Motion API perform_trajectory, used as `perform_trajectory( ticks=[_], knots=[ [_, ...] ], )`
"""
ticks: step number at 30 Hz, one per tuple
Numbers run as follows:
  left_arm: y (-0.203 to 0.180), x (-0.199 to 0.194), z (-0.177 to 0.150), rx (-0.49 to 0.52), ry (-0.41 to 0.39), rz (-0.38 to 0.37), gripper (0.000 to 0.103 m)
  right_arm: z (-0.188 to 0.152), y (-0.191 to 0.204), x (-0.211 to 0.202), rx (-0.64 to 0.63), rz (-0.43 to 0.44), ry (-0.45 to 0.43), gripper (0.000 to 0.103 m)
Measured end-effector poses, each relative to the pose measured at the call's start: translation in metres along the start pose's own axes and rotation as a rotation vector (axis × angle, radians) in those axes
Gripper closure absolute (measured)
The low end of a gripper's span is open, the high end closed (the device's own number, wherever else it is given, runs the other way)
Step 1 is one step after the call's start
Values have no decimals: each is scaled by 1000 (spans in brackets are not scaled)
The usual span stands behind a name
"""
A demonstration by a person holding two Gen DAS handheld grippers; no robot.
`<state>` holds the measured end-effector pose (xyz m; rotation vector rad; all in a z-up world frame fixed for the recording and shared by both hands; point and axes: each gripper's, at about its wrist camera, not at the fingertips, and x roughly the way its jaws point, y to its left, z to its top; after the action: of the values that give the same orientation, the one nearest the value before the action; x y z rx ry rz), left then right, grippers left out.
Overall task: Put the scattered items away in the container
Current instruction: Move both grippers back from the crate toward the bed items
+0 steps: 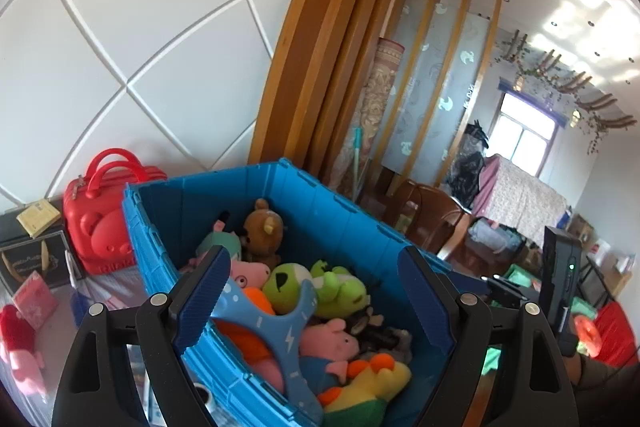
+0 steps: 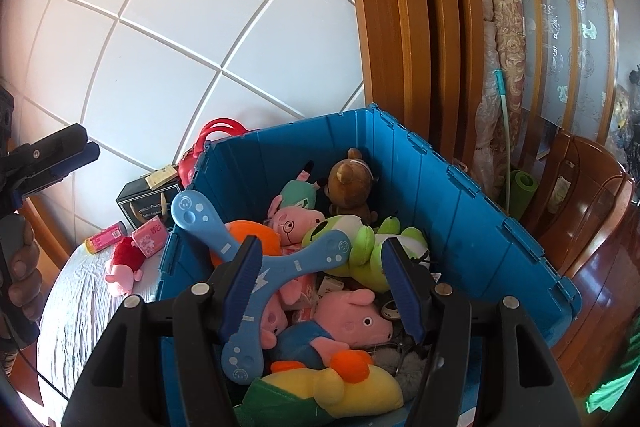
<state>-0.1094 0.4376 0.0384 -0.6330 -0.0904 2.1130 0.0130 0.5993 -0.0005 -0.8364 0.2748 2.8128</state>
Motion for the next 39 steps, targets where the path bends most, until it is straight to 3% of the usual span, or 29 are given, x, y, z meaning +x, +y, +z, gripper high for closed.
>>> perform_trajectory(
  ticks=[13,16,30,35,39],
  knots=[
    [44,-70,-28,-74,-42,126,17,-3,62,3,-74,93,12,42],
    [62,-92,-41,-102,-34,170,17,-4,85,4,-87,123,1,26],
    [166,-198,-118,-232,21,399,16,-27,215,23,-194,293,64,23],
    [207,-220,-150,-281,63,462,16,-39,253,36,-210,313,93,9],
    [236,-230,-173,-310,98,489,16,-53,278,51,-221,309,126,3]
  ],
)
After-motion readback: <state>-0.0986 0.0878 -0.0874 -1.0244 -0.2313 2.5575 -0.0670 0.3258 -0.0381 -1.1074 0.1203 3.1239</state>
